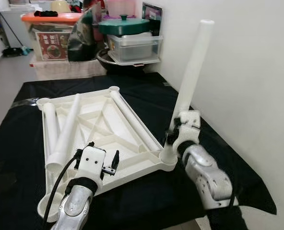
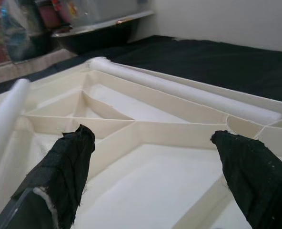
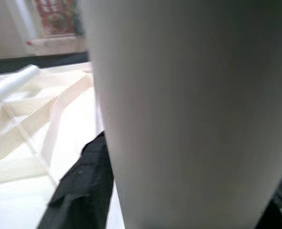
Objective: Building children table
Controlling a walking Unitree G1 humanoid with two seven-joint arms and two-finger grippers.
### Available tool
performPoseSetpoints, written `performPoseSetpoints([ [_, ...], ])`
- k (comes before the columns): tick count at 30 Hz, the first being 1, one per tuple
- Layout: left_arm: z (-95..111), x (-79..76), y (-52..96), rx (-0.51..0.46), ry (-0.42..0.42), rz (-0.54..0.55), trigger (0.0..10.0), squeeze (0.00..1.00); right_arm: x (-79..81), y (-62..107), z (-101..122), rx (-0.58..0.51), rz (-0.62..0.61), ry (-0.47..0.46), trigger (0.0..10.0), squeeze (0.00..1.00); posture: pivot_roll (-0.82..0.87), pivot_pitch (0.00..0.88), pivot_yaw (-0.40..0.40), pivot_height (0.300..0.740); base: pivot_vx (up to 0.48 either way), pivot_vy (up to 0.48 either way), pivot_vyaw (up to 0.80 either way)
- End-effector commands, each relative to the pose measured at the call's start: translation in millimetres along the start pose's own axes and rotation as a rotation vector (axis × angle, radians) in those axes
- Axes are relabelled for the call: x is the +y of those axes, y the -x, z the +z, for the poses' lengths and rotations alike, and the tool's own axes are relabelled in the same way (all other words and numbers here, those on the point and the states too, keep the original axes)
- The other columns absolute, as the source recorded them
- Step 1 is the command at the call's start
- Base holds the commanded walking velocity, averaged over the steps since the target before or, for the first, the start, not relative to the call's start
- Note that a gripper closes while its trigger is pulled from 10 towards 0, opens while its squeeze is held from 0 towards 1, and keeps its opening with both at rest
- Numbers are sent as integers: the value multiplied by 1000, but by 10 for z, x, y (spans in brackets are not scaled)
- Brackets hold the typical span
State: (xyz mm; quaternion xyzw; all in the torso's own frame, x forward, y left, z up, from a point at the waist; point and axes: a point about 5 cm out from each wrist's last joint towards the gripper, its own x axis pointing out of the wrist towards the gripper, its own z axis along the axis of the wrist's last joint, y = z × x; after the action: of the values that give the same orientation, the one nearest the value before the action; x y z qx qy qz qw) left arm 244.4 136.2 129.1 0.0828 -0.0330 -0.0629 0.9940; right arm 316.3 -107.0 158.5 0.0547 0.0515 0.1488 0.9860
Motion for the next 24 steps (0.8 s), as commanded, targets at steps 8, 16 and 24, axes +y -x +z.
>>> performPoseSetpoints([
  [8,-30,-24,-20,8,-4,-7,10000,0,434,338,483,-115,836,-74,10000,0,107,0,-63,740,0,0,0],
  [16,-17,-3,-24,3,-9,5,10000,0,607,502,234,-18,1037,80,8510,0,127,0,-78,740,0,0,0],
  [24,-21,-2,-22,4,-11,4,10000,0,362,84,17,59,590,128,0,0,118,0,-66,740,0,0,0],
])
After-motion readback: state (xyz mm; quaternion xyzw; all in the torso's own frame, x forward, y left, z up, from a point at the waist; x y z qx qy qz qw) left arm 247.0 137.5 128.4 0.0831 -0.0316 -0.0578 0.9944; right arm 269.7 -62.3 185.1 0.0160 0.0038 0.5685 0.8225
